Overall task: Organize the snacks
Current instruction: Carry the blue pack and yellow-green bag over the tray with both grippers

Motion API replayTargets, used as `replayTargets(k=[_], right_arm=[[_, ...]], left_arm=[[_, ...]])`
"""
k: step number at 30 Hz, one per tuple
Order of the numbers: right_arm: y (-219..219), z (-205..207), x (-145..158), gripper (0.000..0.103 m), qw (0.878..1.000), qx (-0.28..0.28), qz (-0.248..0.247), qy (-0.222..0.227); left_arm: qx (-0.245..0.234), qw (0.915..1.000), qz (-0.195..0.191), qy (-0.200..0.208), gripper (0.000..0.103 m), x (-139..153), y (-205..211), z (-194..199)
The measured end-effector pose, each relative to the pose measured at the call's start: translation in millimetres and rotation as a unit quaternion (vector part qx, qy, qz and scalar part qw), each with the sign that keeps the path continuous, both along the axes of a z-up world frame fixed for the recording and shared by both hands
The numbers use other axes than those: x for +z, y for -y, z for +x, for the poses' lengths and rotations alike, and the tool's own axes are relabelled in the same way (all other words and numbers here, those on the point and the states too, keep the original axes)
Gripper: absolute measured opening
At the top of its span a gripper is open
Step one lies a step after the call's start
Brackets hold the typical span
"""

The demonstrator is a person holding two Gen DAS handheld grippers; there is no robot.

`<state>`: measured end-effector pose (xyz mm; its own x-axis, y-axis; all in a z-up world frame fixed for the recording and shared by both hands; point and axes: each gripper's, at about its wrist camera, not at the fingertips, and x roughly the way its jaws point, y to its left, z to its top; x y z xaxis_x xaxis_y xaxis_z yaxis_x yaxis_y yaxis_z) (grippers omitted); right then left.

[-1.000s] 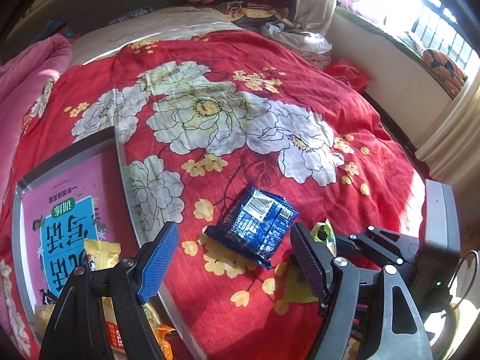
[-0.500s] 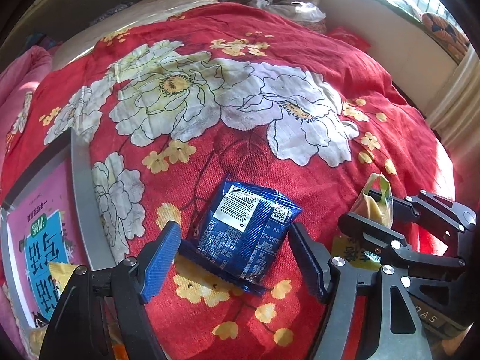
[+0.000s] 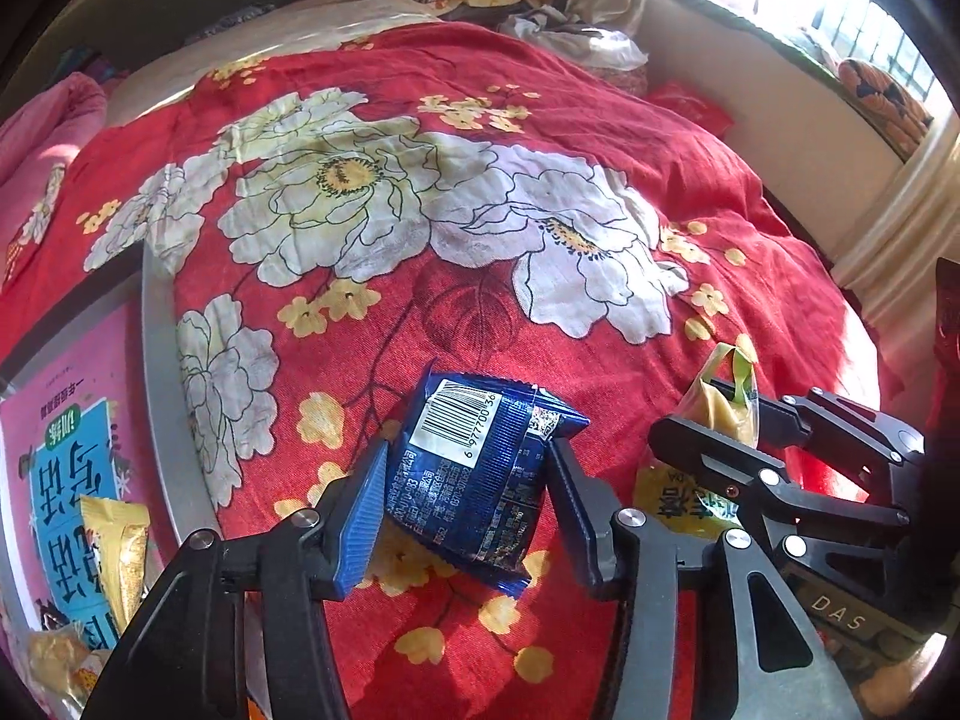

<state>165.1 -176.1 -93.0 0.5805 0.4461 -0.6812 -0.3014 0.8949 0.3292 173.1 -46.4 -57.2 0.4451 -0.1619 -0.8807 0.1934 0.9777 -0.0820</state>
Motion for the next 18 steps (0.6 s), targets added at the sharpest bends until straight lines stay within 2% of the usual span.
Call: replayTargets(k=[7, 11, 18], right_arm=[[2.2, -0.9, 2.6, 0.034, 1.000, -0.002, 0.011, 0.001], [2.9, -4.2, 7.1, 0.033, 1.000, 0.003, 0.020, 0.008], [-5.5, -10.2, 11.1, 0.033, 1.000, 0.019, 0.011, 0.019]], left_arm=[[0.015, 0.9993, -0.029, 0.018, 0.054, 21.0, -9.1, -15.1], [0.021, 0.9973, -0.067, 0.019, 0.054, 29.2, -17.3, -24.0], [0.030, 0.9965, -0.074, 0.024, 0.054, 37.1, -26.2, -39.1]])
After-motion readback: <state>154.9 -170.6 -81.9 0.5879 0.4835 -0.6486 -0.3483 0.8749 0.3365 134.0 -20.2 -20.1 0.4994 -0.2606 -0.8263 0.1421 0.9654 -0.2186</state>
